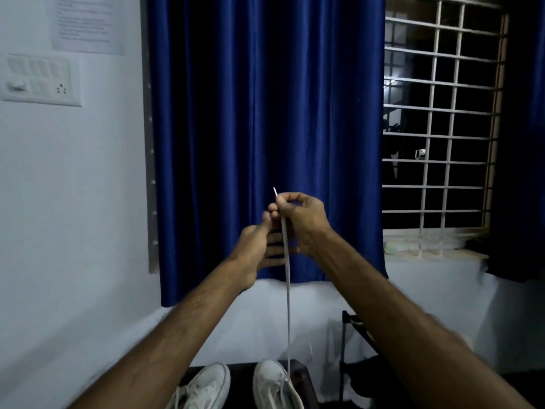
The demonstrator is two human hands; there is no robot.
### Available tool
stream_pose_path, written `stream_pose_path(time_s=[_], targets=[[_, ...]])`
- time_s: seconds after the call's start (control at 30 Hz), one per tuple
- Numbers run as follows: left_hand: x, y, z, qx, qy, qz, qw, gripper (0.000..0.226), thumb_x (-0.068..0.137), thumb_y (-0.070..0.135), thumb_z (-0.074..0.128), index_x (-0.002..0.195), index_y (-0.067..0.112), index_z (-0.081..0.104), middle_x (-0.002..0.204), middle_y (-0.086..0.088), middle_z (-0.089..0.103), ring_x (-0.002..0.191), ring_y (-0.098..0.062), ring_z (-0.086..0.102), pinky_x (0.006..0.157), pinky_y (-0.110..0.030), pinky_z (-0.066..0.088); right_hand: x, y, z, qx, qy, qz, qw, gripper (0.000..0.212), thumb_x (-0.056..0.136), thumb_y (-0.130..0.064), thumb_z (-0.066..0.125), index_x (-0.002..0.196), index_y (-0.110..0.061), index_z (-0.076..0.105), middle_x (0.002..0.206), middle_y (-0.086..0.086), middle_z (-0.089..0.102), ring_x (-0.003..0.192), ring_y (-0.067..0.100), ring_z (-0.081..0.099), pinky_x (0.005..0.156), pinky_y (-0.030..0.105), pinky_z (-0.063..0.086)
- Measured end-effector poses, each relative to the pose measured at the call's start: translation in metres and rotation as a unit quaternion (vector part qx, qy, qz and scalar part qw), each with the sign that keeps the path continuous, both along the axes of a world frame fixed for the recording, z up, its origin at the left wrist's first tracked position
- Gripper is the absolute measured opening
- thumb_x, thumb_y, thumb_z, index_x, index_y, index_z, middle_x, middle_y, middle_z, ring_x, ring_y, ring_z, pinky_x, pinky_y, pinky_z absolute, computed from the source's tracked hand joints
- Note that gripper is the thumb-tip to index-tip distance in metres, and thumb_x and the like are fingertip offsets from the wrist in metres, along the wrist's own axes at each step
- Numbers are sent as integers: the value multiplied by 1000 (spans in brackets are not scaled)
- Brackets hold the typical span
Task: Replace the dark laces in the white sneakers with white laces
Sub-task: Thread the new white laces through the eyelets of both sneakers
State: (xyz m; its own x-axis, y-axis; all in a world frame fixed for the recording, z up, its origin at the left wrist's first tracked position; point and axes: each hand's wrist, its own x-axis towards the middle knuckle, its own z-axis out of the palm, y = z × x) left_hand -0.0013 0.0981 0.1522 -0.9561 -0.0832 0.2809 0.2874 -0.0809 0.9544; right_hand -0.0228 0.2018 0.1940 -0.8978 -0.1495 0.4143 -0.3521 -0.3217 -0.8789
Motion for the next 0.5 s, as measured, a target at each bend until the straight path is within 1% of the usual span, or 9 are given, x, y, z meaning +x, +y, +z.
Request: stream_pose_path(time_s=[0.03,0.07,0.13,0.2,0.23,0.33,0.43,0.5], targets=[[0,1,-7,-10,0,-12,1000,44,103,46,36,109,15,67,89,-7,76,76,-24,72,76,-44,60,-2,0,-2,-3,-9,-5,1000,6,95,-6,58,91,-8,61,72,6,68,57,11,62,53,28,55],[-2,1,-11,-9,8,-10,1000,42,104,42,38,109,12,67,83,-7,74,67,-22,68,71,-41,60,-3,1,-3,-2,-10,-13,1000,7,95,-5,57,91,-8,61,72,6,68,56,10,61,50,26,54],[-4,1,-19,-16,29,4,999,35,104,31,42,103,8,68,71,-5,64,54,-14,54,59,-33,58,-7,2,-9,9,-6,-33,999,9,95,-3,58,87,-8,60,74,7,68,57,10,60,43,22,48],[-5,0,-29,-53,48,4,997,29,103,22,46,94,10,70,67,-4,55,51,-11,46,55,-30,56,-10,3,-20,36,-5,-41,998,11,93,-2,59,84,-9,59,78,9,69,63,12,62,38,20,41],[-6,-1,-31,-73,55,4,996,28,102,20,47,90,10,70,66,-4,55,51,-11,45,55,-30,55,-12,4,-25,44,-5,-38,998,11,92,-1,60,84,-9,59,79,9,71,66,13,63,38,21,41],[-8,-4,-44,-152,72,10,986,27,102,19,49,92,4,69,63,-3,58,49,-12,46,53,-30,52,-15,9,-50,45,-12,-23,999,2,93,-3,60,94,-5,60,85,10,73,68,14,66,49,28,47],[-11,-9,-74,-244,68,0,967,28,101,21,51,94,0,70,64,-2,63,50,-18,49,51,-29,49,-16,21,-98,54,-47,-31,997,7,93,-3,59,100,-2,61,90,13,73,59,15,63,59,32,52],[-15,-11,-102,-290,63,-10,955,24,99,19,54,90,4,71,66,-2,67,47,-14,49,49,-27,46,-17,33,-144,53,-94,-45,993,10,92,-3,60,102,-5,62,87,12,72,63,16,64,69,33,54]])
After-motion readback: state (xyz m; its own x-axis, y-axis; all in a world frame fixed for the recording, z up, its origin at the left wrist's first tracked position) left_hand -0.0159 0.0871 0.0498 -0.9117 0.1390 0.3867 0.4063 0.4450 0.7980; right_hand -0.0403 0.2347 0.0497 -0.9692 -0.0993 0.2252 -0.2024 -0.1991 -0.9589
